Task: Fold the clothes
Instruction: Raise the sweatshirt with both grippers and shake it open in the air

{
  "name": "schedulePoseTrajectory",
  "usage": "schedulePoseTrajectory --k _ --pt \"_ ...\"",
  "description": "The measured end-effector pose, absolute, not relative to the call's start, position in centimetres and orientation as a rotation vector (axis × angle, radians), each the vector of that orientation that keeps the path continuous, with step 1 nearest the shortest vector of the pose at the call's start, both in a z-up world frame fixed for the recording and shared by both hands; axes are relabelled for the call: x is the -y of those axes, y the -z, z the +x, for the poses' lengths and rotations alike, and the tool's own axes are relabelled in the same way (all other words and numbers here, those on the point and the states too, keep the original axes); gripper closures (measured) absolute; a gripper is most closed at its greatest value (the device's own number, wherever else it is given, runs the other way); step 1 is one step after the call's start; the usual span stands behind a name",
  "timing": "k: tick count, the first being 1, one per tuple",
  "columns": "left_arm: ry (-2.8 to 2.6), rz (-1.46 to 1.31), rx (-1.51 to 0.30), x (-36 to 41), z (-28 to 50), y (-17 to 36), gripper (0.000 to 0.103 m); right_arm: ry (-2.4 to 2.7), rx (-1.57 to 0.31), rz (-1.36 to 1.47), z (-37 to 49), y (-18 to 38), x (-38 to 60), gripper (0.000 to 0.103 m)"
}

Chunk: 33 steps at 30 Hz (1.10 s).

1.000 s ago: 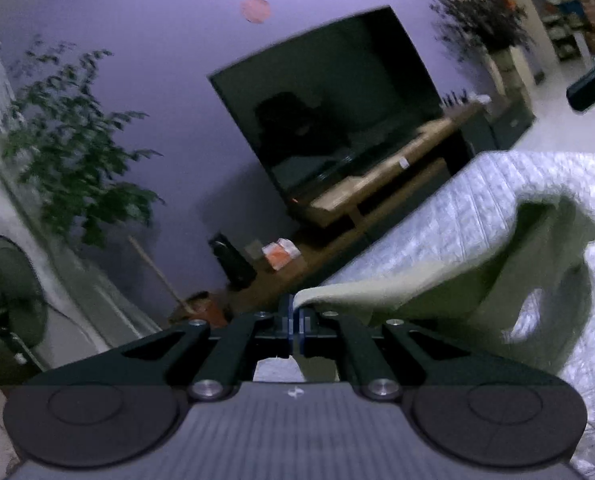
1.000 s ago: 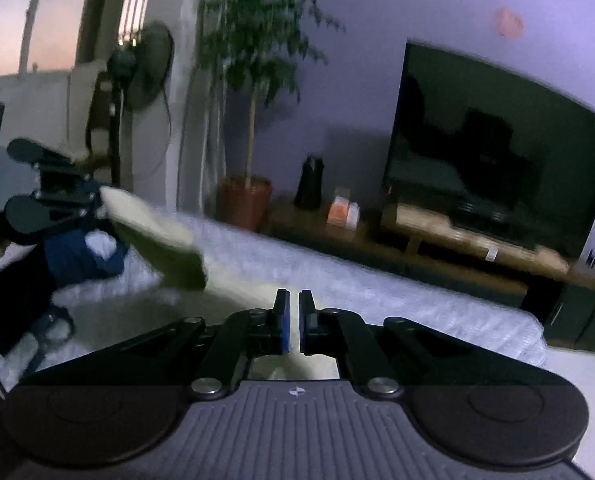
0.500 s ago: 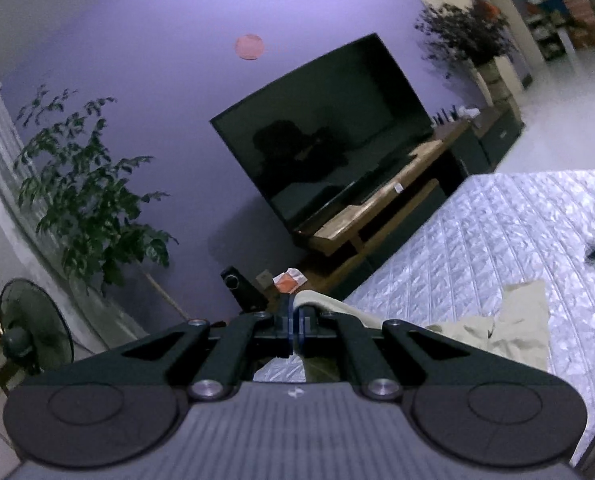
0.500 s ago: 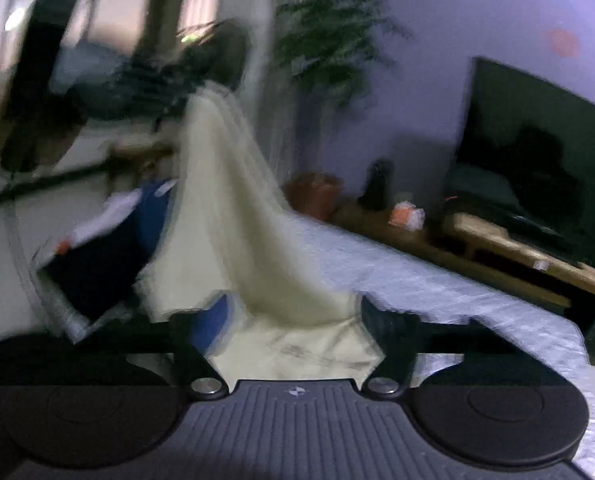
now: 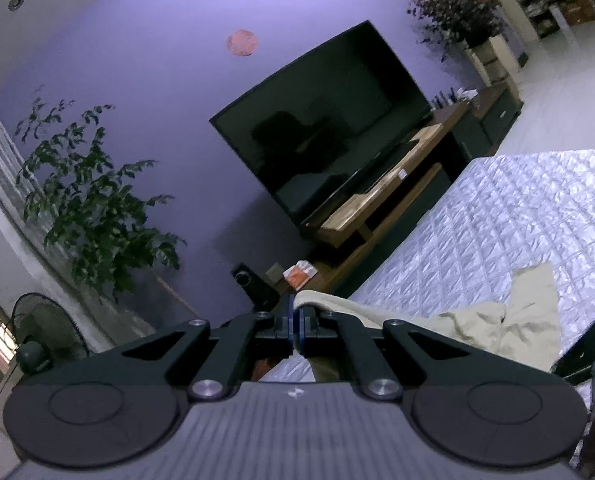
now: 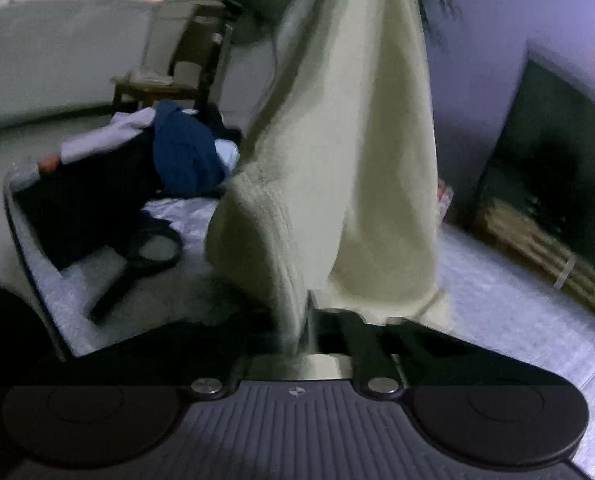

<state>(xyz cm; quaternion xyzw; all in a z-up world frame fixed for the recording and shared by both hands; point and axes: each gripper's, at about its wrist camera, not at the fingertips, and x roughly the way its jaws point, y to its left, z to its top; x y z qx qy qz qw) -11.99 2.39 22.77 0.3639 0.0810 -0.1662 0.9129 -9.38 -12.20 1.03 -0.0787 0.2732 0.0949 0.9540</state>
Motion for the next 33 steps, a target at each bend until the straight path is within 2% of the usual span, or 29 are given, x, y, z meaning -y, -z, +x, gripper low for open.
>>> schedulePoseTrajectory --k 3,11,18,23,27,33 --pt "0.316 0.715 -0.175 -3.2 -12.0 -22.8 0.100 -0.180 -0.506 -0.040 -10.5 -2.9 15.6 0.099" --pt "0.285 0.617 -0.121 -3.6 -13.9 -23.4 0.100 -0.050 -0.295 -0.060 -17.1 -11.1 23.2 0.099" --pt "0.209 0.527 -0.006 -4.0 -16.5 -26.6 0.100 -0.043 -0.135 -0.116 -23.1 -18.0 23.7 0.099" --pt "0.225 0.407 -0.017 -5.3 -16.2 -29.7 0.098 -0.078 -0.023 -0.097 -26.2 -22.7 23.6 0.099" --pt "0.258 0.393 -0.106 -4.3 -11.3 -29.8 0.097 -0.095 -0.056 -0.041 -23.6 -23.0 25.6 0.099" --pt "0.291 0.478 -0.335 0.4 2.7 -23.0 0.093 -0.080 -0.324 0.048 -11.2 -16.4 32.0 0.099"
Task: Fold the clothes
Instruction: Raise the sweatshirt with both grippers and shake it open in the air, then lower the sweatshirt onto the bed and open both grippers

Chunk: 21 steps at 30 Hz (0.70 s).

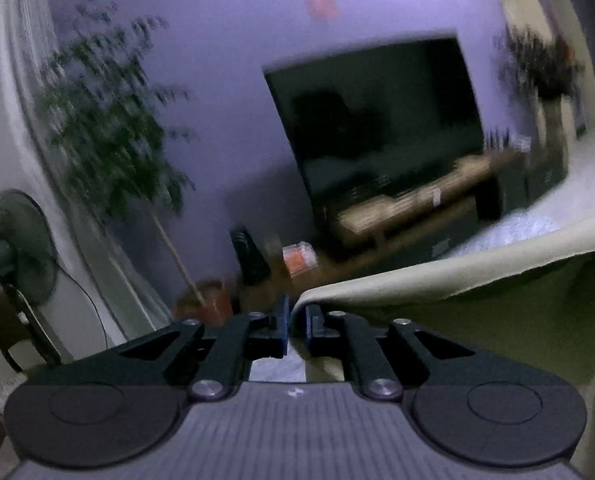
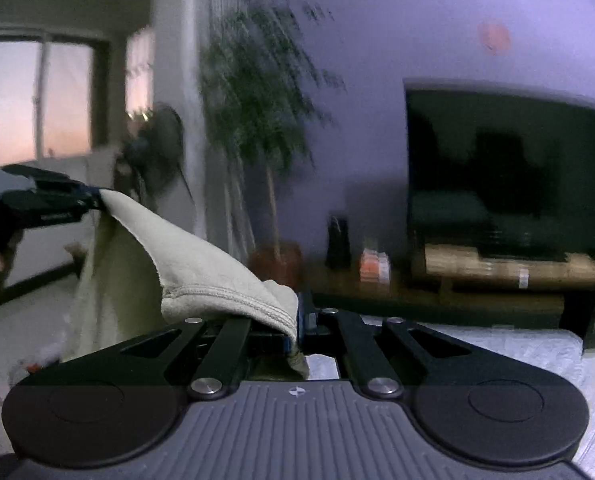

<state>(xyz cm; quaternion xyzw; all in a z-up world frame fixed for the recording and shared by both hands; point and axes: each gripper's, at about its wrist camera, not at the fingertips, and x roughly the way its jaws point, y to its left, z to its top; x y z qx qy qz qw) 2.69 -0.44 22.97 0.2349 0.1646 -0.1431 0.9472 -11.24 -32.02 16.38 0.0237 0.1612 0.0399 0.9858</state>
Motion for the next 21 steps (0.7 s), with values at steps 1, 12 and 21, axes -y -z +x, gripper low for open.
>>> schedulePoseTrajectory --k 1,12,21 --pt "0.286 0.530 -0.360 1.6 4.8 -21.1 0.093 -0.067 -0.365 0.023 -9.4 -15.1 32.7 0.099" --pt "0.263 0.685 -0.614 8.3 18.5 -3.7 0.090 0.028 -0.714 -0.014 7.2 -1.9 39.9 0.094" --pt "0.193 0.506 -0.748 6.1 24.3 -1.8 0.060 0.198 -0.740 0.531 9.2 3.0 47.5 0.049"
